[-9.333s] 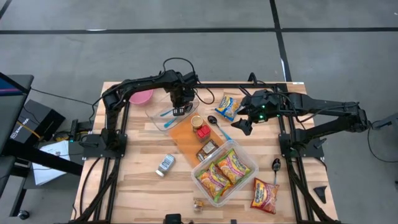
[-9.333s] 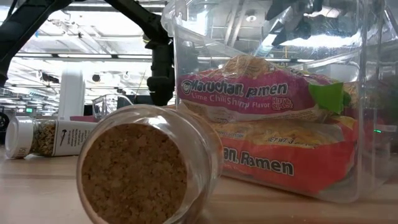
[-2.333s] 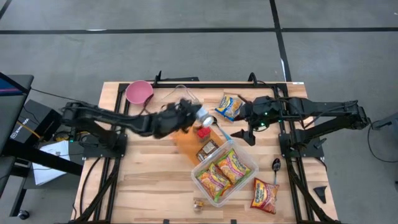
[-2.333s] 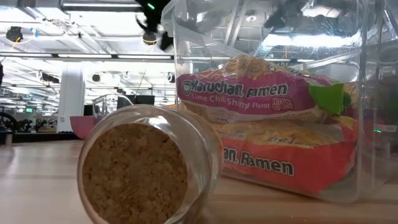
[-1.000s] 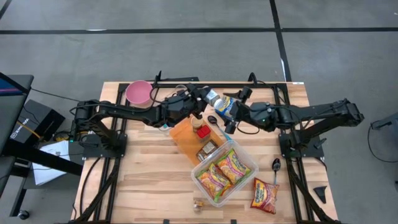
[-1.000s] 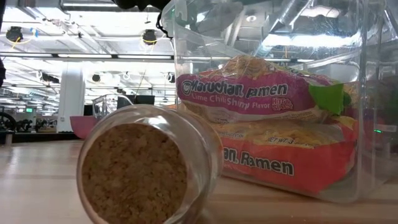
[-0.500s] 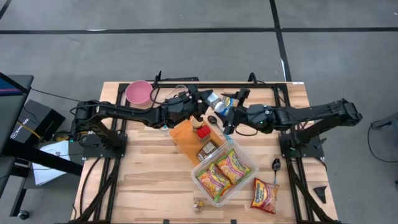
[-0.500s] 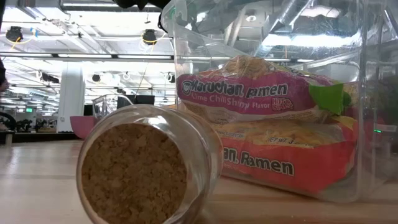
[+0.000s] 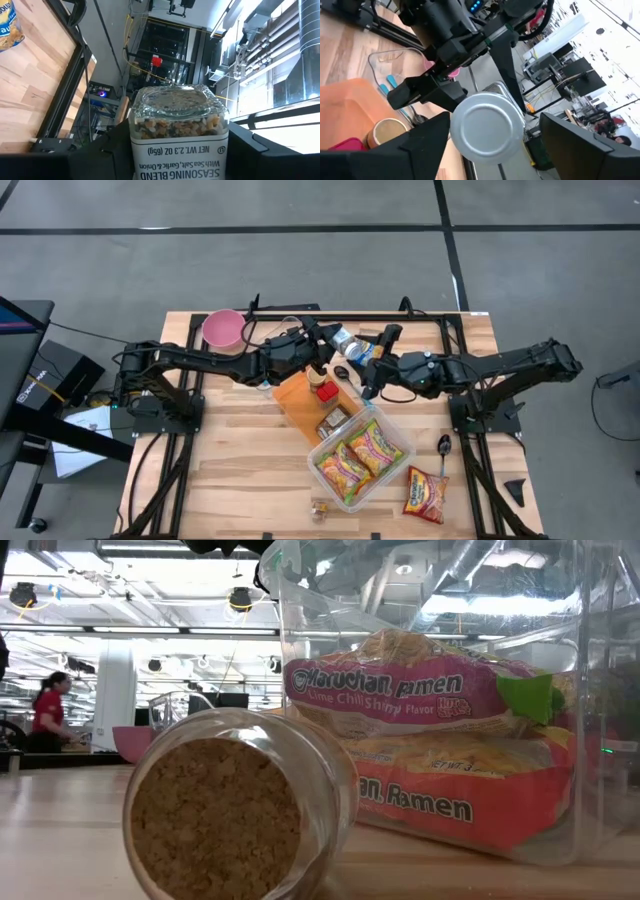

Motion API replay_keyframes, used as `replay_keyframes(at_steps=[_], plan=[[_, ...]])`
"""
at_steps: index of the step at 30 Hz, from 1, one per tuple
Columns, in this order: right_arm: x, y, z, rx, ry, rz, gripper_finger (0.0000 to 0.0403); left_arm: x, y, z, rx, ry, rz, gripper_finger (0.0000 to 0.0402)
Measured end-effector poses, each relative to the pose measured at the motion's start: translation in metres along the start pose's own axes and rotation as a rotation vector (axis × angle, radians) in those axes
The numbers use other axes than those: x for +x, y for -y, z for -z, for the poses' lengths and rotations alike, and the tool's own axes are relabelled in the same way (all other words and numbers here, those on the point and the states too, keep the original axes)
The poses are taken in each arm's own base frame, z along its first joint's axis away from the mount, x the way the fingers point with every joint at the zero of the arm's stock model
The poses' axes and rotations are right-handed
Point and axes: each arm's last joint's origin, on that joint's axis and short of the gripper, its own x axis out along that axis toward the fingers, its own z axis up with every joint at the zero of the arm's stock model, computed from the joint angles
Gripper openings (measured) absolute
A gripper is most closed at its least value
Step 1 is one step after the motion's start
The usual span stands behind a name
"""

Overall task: Pick & Place Food Item
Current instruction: Put the white seasoning bottle into the orange bin

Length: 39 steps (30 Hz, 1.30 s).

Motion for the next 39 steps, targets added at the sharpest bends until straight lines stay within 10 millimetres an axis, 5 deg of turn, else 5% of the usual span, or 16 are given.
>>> replay_keyframes(at_steps=[10,17,39], plan=[[-0.0001,-0.0003,-0.0001,-0.029,0.005,-0.008,0.0259,0.0001,0.0002,-0.0001,-0.002,0.001,0.002,0.0203],[-0.0001,-0.0005,0.0,-0.03,0.005,-0.011,0.0191,0.0001,0.0001,-0.0001,-0.003,0.001,0.001,0.02],[-0.0006,0.0034,0.0025,0.134,-0.072,0.121,0.0191,-0.0019,-0.0003,0.002,0.173,0.018,0.005,0.0289]])
